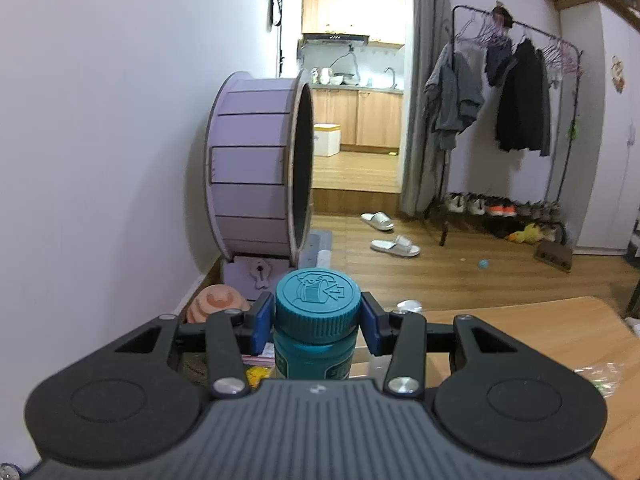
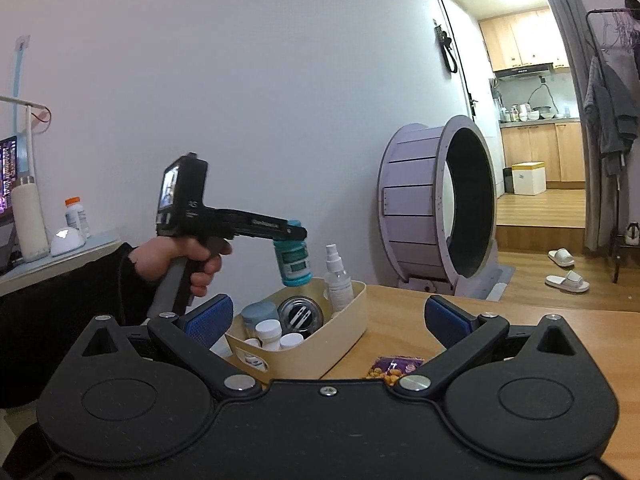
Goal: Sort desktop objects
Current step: 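Carry the teal bottle with the left gripper over the basket and lower, then open the left gripper to release the teal bottle into the basket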
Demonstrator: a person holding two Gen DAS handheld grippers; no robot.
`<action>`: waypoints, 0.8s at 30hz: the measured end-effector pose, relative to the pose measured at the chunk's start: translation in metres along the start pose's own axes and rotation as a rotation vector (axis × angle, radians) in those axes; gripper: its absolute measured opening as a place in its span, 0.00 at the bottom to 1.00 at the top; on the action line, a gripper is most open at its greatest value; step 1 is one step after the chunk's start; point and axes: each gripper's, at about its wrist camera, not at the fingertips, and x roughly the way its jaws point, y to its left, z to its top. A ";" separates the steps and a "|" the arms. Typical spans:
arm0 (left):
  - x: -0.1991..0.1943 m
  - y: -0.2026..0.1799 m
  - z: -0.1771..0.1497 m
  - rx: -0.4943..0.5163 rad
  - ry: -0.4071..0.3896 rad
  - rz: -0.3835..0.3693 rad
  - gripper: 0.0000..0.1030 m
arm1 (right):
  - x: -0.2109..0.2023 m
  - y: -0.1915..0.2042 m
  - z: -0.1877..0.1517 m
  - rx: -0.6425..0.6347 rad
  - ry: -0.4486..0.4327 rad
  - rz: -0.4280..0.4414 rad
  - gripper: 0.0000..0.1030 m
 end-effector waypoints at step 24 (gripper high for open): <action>0.010 0.004 -0.025 0.029 0.136 0.014 0.55 | 0.003 -0.002 -0.013 0.047 0.003 -0.003 1.00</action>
